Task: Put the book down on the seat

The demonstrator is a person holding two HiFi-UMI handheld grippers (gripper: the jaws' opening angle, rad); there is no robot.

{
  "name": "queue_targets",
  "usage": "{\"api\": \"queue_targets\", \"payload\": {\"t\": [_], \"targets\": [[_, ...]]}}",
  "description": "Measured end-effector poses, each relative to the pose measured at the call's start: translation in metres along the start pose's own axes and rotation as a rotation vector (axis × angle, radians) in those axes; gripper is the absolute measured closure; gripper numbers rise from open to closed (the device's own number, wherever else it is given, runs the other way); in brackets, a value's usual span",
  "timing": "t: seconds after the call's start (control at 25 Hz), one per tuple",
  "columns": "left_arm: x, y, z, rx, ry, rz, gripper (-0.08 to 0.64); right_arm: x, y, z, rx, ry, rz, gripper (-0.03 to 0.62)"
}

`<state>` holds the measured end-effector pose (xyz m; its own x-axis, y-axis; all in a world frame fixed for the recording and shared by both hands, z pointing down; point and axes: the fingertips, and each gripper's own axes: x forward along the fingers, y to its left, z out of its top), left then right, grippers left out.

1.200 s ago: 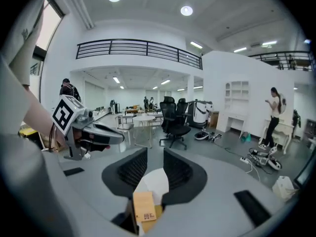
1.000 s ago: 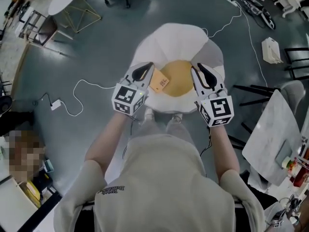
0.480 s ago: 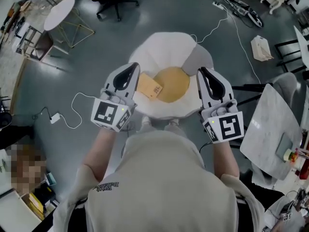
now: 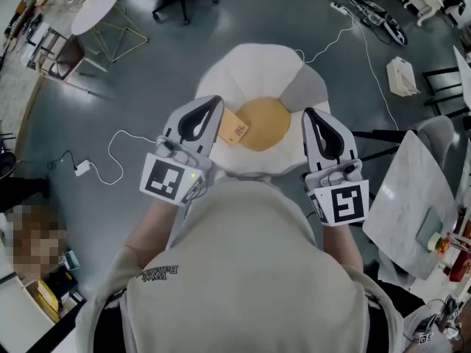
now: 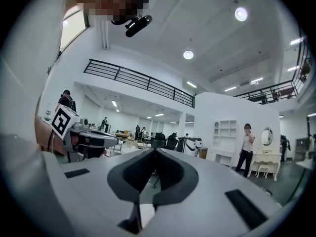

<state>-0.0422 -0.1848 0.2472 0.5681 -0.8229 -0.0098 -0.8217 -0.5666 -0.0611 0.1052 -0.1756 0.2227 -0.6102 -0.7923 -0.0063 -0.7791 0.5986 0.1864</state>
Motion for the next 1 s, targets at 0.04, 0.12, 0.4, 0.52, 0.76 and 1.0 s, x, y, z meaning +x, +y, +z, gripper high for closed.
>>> {"api": "queue_targets", "payload": {"t": [0.04,0.12,0.4,0.52,0.76,1.0], "targets": [[0.0,0.0,0.001,0.015,-0.003,-0.001,0.55,0.002,0.002,0.0,0.005,-0.003,0.002,0.58],[-0.002,0.003,0.001,0.033,-0.008,-0.01,0.549,0.009,0.009,-0.002,0.018,0.001,0.011,0.583],[0.0,0.004,0.002,0.012,0.01,-0.017,0.549,0.024,0.012,-0.011,0.142,0.01,0.054,0.583],[0.002,0.008,-0.003,0.018,0.015,-0.006,0.549,0.025,0.01,-0.012,0.166,0.009,0.05,0.583],[0.01,0.011,-0.004,0.019,0.013,-0.006,0.549,0.027,0.006,-0.014,0.169,0.013,0.048,0.583],[0.017,0.006,-0.001,0.024,0.014,-0.013,0.549,0.028,0.007,-0.01,0.143,0.002,0.079,0.583]]}}
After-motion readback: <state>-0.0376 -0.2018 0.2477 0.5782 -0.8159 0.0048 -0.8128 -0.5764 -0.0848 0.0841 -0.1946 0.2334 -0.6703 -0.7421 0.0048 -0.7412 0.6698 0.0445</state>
